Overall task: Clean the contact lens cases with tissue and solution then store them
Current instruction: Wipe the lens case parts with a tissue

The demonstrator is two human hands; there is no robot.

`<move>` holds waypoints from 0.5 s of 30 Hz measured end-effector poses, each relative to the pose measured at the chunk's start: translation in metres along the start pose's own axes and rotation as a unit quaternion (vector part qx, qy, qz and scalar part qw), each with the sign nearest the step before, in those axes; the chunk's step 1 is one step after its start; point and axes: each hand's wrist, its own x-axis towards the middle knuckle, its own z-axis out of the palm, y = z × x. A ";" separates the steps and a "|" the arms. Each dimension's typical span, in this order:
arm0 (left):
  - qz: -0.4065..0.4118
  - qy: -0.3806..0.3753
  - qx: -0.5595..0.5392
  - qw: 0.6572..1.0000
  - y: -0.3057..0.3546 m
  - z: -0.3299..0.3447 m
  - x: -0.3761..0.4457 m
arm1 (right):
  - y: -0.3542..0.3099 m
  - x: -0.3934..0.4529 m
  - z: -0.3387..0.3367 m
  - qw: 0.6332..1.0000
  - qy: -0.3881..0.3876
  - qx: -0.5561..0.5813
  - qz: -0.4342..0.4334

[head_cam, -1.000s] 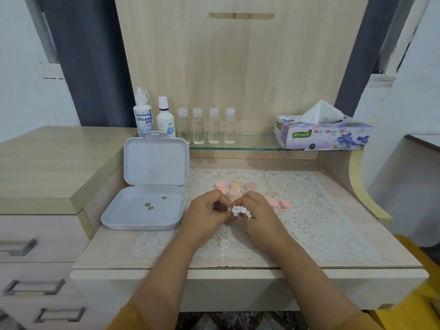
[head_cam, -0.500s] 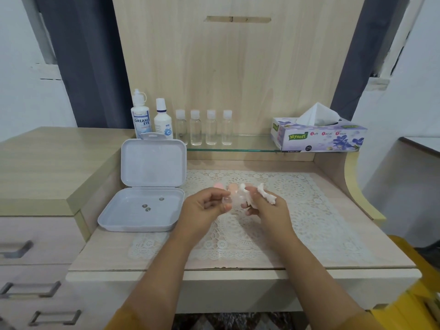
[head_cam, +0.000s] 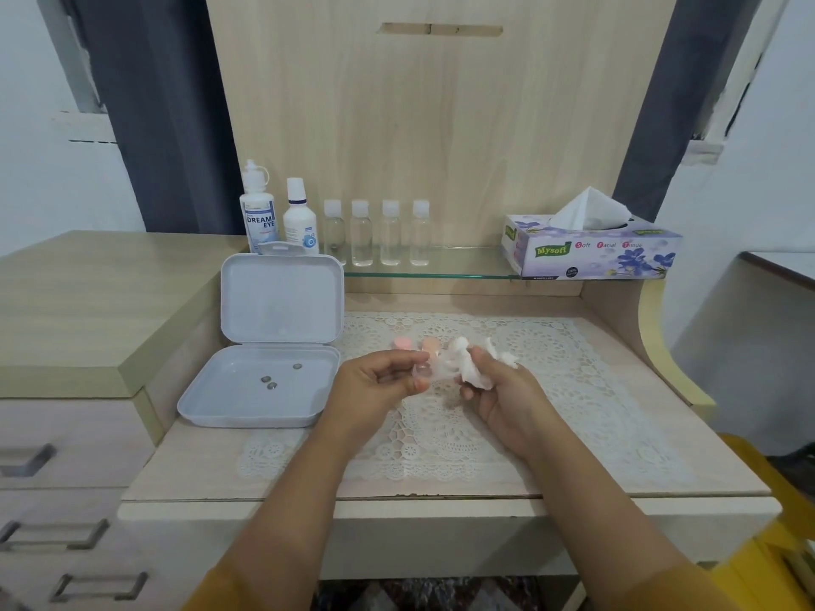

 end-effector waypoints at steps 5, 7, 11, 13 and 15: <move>-0.002 -0.014 -0.014 1.000 0.000 0.001 -0.001 | 0.004 0.002 0.000 0.997 0.047 -0.041 -0.036; -0.002 -0.014 -0.007 1.000 0.000 0.001 0.000 | 0.006 0.002 0.000 0.997 0.047 -0.053 -0.027; -0.002 -0.010 -0.003 1.000 0.000 0.001 0.000 | 0.003 0.002 -0.003 0.999 0.024 0.011 0.021; -0.002 -0.008 -0.005 1.000 0.000 0.001 0.000 | 0.000 0.001 -0.002 1.000 0.021 -0.002 0.018; -0.004 -0.006 -0.007 1.000 0.001 0.001 0.000 | 0.001 0.002 -0.001 0.999 0.046 -0.024 -0.001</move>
